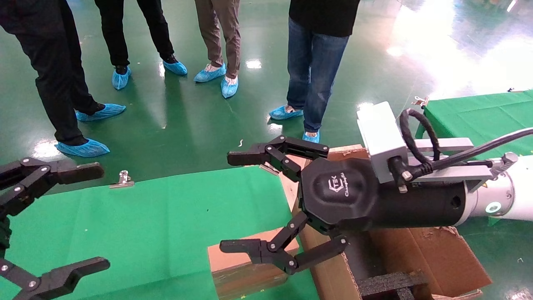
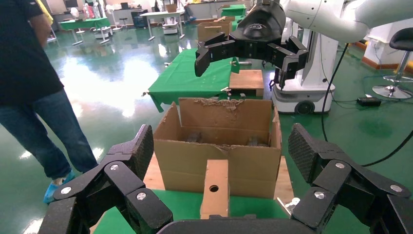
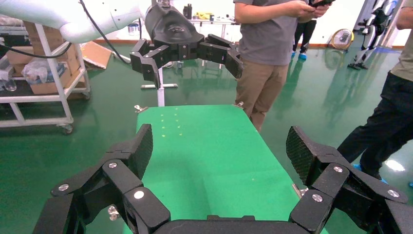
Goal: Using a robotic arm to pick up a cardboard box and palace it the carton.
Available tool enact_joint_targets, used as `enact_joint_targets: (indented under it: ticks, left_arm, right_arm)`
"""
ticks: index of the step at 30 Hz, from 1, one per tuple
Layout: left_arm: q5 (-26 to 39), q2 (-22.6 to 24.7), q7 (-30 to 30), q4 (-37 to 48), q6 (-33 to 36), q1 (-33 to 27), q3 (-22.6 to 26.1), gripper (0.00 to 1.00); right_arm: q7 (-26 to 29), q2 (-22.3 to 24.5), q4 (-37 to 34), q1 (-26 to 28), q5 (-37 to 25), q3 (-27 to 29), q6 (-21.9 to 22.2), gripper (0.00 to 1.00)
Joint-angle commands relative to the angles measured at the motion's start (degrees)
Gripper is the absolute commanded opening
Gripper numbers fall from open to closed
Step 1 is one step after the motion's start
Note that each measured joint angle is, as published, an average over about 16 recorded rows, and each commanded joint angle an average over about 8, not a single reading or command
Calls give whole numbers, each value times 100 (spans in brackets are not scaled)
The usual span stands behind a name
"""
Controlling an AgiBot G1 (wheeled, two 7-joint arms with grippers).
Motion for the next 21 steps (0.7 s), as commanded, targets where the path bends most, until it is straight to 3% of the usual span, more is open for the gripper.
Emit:
enact_joint_targets:
  ticks: [1, 12, 13, 19, 21]
  left_arm:
    - [0, 0, 0, 0, 0, 0, 0, 100]
    - [0, 0, 0, 0, 0, 0, 0, 98]
    - [0, 0, 0, 0, 0, 0, 0, 91]
    - [0, 0, 0, 0, 0, 0, 0, 16]
    - [0, 0, 0, 0, 0, 0, 0, 0]
  right_arm:
    - [0, 0, 0, 0, 0, 0, 0, 100]
    - [0, 0, 0, 0, 0, 0, 0, 100]
    - [0, 0, 0, 0, 0, 0, 0, 100]
    - [-4, 0, 0, -2, 2, 3, -3, 100]
    - [-3, 0, -1, -2, 2, 3, -2, 100]
